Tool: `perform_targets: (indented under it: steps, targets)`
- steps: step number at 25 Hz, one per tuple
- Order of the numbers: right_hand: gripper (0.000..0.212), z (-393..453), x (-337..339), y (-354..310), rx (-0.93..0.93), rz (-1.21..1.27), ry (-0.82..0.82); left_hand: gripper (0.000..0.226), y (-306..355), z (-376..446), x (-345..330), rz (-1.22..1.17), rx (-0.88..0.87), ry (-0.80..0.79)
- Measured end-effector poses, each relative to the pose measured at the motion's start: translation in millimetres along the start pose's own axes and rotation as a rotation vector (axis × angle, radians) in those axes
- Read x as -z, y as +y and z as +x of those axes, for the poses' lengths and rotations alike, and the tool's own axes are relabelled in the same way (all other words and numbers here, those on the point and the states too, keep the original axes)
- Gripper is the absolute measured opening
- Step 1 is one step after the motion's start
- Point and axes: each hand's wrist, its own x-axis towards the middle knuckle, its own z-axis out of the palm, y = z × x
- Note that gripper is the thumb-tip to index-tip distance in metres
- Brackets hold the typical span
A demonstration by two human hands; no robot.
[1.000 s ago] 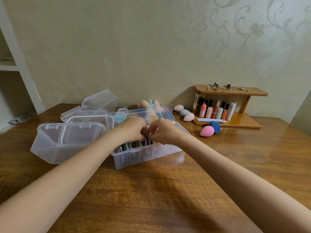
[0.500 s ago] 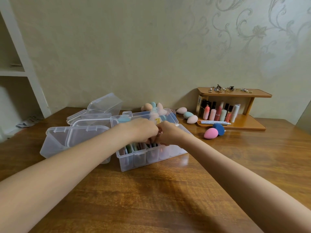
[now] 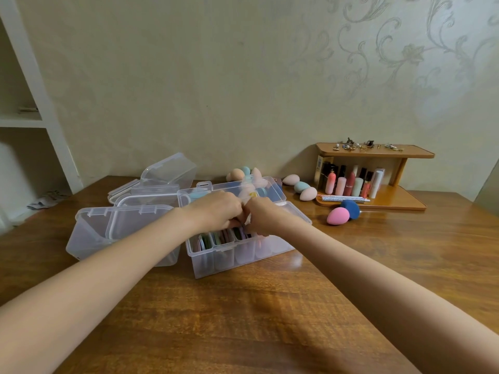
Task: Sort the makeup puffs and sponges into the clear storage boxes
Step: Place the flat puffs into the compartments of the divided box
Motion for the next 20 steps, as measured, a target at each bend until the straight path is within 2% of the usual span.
perform_targets:
  steps: [5, 9, 11, 14, 16, 20]
  targets:
    - [0.027, -0.6, -4.8, -7.2, 0.06, -0.031, 0.045, 0.017, 6.1, -1.5, -0.7, -0.055, 0.141, 0.01]
    - [0.027, -2.5, -4.0, 1.0, 0.045, 0.037, -0.008, 0.018, 1.6, -0.7, 5.4, -0.206, 0.146, -0.015]
    - [0.027, -4.1, 13.4, 18.0, 0.003, 0.199, 0.007, 0.02, -1.7, 2.1, 12.9, -0.356, 0.177, 0.078]
    - [0.024, 2.3, 48.4, 61.1, -0.096, 0.267, 0.238, 0.023, -7.5, 21.2, 21.8, -0.422, 0.226, 0.227]
    - [0.025, 22.5, 59.3, 91.5, -0.159, 0.196, 0.298, 0.023, -13.2, 40.8, 20.2, -0.455, 0.239, 0.248]
    - [0.027, 94.7, 40.9, 133.4, -0.217, 0.103, 0.249, 0.033, -20.7, 67.9, 5.4, -0.461, 0.231, 0.184]
